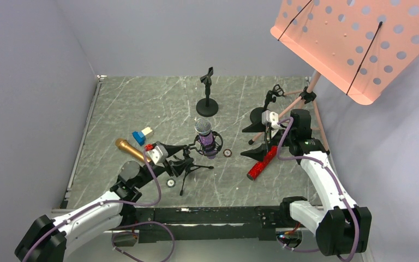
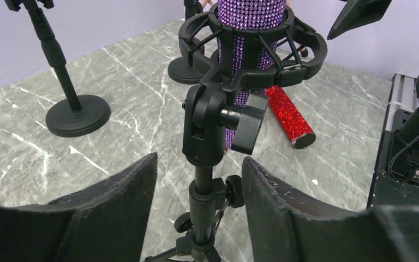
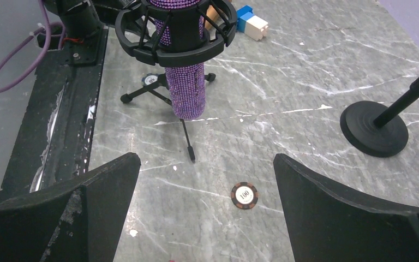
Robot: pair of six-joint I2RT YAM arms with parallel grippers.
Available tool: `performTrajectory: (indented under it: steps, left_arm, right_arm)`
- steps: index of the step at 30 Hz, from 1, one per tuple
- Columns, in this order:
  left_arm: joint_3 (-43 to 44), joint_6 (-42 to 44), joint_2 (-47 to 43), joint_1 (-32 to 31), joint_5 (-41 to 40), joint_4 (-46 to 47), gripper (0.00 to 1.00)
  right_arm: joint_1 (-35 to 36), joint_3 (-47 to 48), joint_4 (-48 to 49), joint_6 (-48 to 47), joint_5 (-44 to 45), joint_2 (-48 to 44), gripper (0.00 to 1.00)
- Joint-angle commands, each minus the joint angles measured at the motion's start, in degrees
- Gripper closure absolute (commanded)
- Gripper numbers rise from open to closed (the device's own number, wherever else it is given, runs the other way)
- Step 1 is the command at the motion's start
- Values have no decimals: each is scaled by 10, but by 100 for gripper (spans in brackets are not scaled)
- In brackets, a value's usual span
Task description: Attach the microphones to the stand
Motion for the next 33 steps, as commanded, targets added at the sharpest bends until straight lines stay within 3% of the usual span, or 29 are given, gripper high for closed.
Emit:
performTrajectory:
  steps: [1, 7, 9, 19, 20, 22, 24, 33]
  left_arm:
    - [11, 10, 11, 2, 7, 47, 40]
    - [19, 8, 33, 1, 20, 58, 53]
    - [20, 5, 39, 1, 18, 60, 64]
    - [32, -4, 68, 1, 27, 83, 64]
    - [33, -4, 71, 1, 30, 85, 68]
    - [37, -4, 76, 1, 33, 86, 89]
    - [41, 1, 78, 1, 41, 84, 100]
    - [79, 37, 35, 6, 22, 34, 100]
  right_arm:
    - [-3, 2, 7, -11, -26, -11, 1]
    - [-5, 3, 7, -11, -27, -11, 1]
    - [-5, 2, 8, -11, -28, -12, 1]
    - [-8, 1, 7, -11, -30, -13, 1]
    - [-8, 1, 7, -11, -30, -13, 1]
    - [-8, 1, 7, -11, -30, -12, 1]
    - [-9, 1, 7, -11, -30, -13, 1]
    - [-9, 2, 5, -14, -30, -11, 1]
